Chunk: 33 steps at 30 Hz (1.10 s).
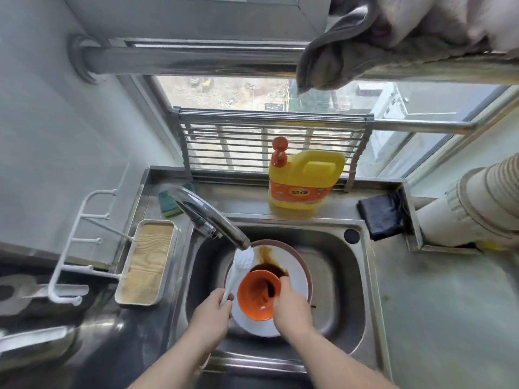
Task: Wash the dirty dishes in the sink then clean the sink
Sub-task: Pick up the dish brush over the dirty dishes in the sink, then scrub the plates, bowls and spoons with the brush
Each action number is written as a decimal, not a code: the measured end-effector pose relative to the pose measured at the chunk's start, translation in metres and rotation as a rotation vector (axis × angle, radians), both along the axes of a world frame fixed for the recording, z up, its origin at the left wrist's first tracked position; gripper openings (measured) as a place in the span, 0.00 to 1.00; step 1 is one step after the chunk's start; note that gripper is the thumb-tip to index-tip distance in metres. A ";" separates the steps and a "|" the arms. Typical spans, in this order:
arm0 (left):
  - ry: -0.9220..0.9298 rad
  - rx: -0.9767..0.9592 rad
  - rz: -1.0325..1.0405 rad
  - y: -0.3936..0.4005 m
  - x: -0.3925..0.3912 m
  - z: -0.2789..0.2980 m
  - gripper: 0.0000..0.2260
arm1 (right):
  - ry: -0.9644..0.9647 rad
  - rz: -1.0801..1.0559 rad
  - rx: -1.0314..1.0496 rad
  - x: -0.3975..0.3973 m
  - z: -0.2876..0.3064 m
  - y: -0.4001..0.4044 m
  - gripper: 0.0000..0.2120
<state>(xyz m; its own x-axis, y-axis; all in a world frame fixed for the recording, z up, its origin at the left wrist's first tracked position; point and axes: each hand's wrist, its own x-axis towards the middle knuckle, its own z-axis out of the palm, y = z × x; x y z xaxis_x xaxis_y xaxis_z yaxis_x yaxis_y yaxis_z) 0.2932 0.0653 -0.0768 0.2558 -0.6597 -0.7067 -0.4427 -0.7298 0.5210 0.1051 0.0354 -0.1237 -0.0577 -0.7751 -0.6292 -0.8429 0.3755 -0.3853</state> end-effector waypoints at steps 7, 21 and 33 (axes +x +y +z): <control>0.171 0.017 0.077 -0.001 -0.019 0.022 0.05 | -0.240 -0.086 0.142 -0.022 0.039 -0.010 0.33; 1.039 0.039 0.825 -0.074 -0.093 0.099 0.26 | -0.043 -0.002 -0.507 -0.074 0.217 -0.129 0.25; 1.176 -0.161 1.170 -0.129 -0.158 0.145 0.17 | -0.051 0.446 -0.293 -0.029 0.237 -0.261 0.30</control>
<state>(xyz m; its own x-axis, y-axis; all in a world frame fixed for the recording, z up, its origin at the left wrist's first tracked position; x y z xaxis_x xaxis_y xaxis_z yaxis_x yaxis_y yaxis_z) 0.1356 -0.0632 0.0686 0.0448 -0.5888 -0.8070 0.9295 -0.2715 0.2497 0.0758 -0.2257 0.1133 0.3425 -0.8610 -0.3760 -0.8734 -0.1443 -0.4651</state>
